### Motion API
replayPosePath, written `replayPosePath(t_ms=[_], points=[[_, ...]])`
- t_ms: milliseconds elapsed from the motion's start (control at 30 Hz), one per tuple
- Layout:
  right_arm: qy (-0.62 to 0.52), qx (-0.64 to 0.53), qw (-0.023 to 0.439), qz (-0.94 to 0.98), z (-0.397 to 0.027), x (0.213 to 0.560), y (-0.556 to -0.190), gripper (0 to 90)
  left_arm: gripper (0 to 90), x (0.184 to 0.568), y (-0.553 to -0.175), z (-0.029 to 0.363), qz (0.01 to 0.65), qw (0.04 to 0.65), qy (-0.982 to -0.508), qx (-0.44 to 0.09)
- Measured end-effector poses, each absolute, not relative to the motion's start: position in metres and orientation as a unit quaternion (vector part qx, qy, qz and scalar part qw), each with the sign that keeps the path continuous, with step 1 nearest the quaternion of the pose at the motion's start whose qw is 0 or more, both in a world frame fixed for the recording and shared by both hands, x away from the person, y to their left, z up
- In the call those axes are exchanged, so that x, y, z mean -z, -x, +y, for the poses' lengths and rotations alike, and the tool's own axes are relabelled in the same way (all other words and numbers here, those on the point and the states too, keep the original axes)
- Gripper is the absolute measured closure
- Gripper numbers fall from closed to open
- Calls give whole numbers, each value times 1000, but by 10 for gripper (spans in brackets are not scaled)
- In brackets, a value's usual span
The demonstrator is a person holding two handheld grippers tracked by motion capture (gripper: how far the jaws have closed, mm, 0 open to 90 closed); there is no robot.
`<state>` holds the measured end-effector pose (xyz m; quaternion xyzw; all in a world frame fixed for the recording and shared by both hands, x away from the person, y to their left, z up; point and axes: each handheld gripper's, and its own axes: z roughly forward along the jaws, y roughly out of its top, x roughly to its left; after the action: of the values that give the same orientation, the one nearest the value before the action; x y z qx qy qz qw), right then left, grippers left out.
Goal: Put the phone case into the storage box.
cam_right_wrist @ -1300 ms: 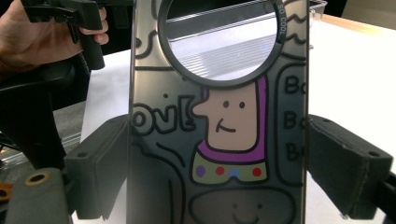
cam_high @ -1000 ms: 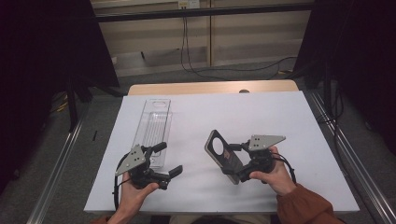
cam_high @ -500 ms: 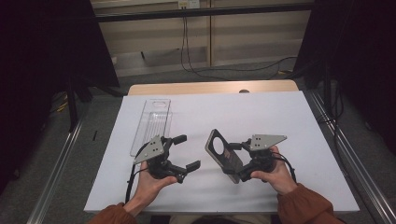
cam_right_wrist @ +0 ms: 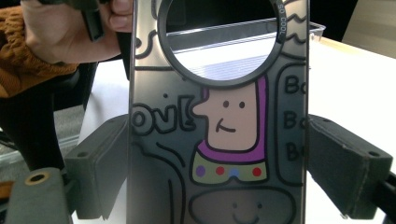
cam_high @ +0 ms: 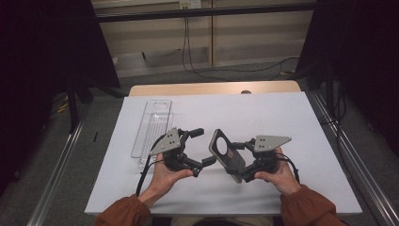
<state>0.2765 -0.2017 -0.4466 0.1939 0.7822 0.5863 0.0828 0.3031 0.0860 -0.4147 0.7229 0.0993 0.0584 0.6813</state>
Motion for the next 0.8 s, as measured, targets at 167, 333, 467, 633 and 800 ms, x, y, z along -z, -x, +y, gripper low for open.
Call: replayPosePath(t_ms=[167, 333, 467, 633, 800], points=[[-185, -590, 73, 782, -201, 447, -276, 122, 10, 418, -303, 86, 100, 686, -719, -52], [-173, -601, 58, 778, -203, 445, -276, 121, 7, 419, -303, 85, 92, 693, -714, -35], [-169, -608, 49, 774, -206, 445, -278, 121, 7, 421, -303, 83, 85, 692, -717, -27], [-156, -609, 36, 777, -205, 444, -277, 121, 6, 424, -302, 78, 79, 691, -718, -18], [-147, -608, 21, 780, -202, 445, -276, 121, 9, 428, -302, 73, 68, 694, -717, -6]])
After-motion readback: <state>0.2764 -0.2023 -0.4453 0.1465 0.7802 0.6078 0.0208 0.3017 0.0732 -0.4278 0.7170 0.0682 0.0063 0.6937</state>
